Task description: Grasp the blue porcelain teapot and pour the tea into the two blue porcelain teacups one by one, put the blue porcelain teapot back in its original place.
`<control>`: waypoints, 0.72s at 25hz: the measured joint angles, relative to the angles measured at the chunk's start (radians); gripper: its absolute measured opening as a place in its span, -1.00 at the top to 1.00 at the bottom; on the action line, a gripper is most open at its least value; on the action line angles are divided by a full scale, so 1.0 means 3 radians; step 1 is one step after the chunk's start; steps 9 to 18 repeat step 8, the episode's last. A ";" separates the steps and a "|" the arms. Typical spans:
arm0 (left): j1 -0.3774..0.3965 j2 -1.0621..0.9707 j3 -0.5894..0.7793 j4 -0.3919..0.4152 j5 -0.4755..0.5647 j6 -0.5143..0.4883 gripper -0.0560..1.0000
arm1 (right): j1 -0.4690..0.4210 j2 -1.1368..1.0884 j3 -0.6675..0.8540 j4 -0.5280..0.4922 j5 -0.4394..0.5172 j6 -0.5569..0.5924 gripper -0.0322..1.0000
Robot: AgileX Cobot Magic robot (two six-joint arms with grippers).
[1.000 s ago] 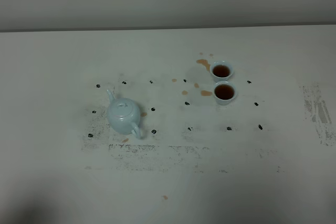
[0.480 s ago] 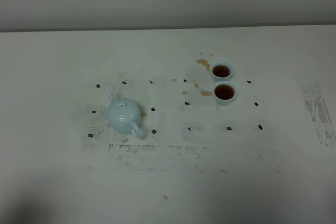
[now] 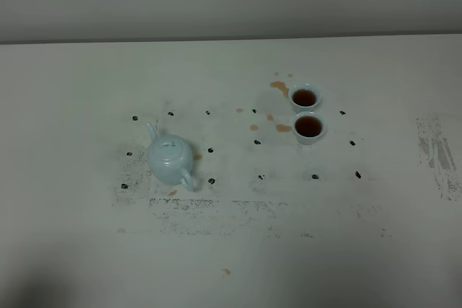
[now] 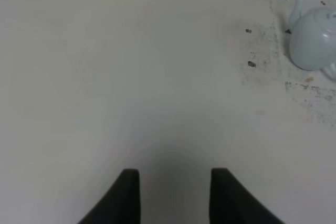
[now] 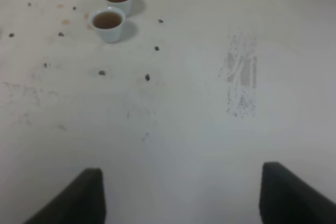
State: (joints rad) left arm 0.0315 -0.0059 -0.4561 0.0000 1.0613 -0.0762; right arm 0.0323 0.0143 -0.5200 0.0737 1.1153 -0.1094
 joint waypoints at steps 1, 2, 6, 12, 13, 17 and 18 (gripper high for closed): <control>0.0000 0.0000 0.0000 0.0000 0.0000 0.0000 0.30 | 0.0000 0.0000 0.0000 0.0000 0.0000 0.0000 -0.21; 0.0000 0.0000 0.0000 0.0000 0.0000 0.0000 0.30 | 0.0000 0.0000 0.0000 0.0000 0.0000 0.0000 -0.21; 0.0000 0.0000 0.0000 0.0000 0.0000 0.0000 0.30 | 0.0000 0.0000 0.0000 0.0000 0.0000 0.0000 -0.21; 0.0000 0.0000 0.0000 0.0000 0.0000 0.0000 0.30 | 0.0000 0.0000 0.0000 0.0000 0.0000 0.0000 -0.21; 0.0000 0.0000 0.0000 0.0000 0.0000 0.0000 0.30 | 0.0000 0.0000 0.0000 0.0000 0.0000 0.0000 -0.21; 0.0000 0.0000 0.0000 0.0000 0.0000 0.0000 0.30 | 0.0000 0.0000 0.0000 0.0000 0.0000 0.0000 -0.21; 0.0000 0.0000 0.0000 0.0000 0.0000 0.0000 0.30 | 0.0000 0.0000 0.0000 0.0000 0.0000 0.0000 -0.21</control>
